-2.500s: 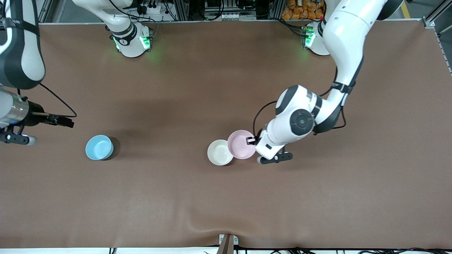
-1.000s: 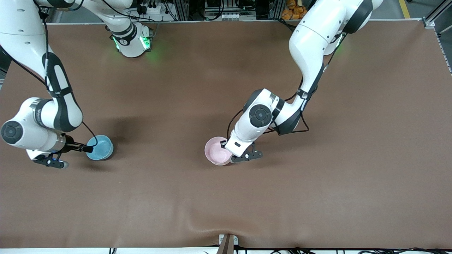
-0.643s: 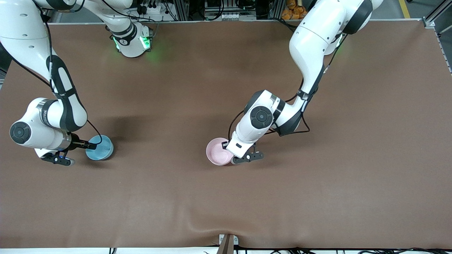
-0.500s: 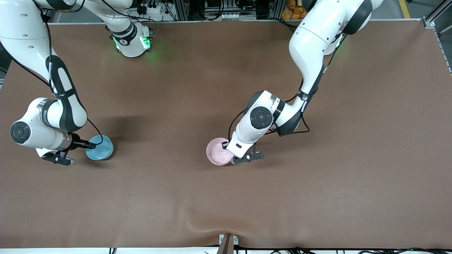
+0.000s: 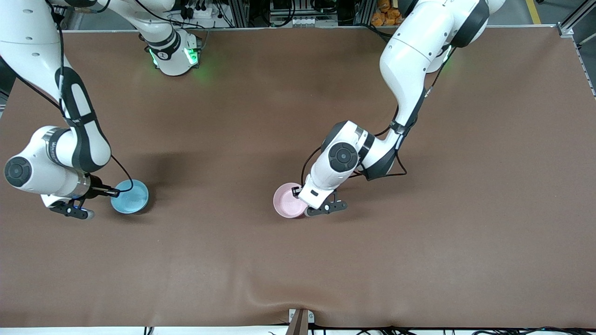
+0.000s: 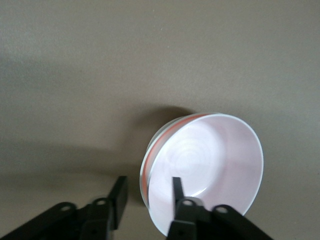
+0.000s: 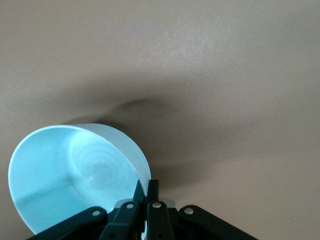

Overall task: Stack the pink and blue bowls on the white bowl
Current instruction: 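Lower the pink bowl into the white bowl while the right gripper grasps the blue bowl, then carry the blue bowl toward the pink bowl while the left gripper withdraws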

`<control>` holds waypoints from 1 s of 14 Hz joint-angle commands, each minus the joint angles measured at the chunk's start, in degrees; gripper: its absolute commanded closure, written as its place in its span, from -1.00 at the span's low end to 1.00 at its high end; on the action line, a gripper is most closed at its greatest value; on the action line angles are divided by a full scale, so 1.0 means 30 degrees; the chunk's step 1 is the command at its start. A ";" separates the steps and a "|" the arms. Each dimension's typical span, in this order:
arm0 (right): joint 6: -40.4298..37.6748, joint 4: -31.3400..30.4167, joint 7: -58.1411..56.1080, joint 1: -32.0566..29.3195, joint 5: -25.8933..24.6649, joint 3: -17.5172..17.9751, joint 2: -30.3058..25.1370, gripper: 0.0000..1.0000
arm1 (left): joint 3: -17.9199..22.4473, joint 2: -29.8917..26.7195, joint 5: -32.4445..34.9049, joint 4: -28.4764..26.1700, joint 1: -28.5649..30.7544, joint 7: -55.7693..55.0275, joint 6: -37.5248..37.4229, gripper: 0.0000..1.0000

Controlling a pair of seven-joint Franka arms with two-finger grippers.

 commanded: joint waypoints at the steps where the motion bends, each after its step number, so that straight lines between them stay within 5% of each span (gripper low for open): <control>1: -0.0579 -0.0143 -0.0159 -0.0040 0.0198 0.0132 -0.1220 1.00 | 0.0767 -0.0580 -0.0065 0.0390 -0.0095 -0.0134 -0.0214 -1.00; 7: -0.3274 0.0647 0.0221 0.0485 0.3241 0.1392 -0.2539 1.00 | 0.1415 -0.2807 0.3187 0.0419 0.0460 0.0305 -0.2558 -1.00; 14: -0.3306 0.1583 0.8527 0.5810 0.3743 0.1393 -0.2775 1.00 | 0.1386 -0.5269 0.3188 0.0390 0.3301 0.4463 -0.5923 -1.00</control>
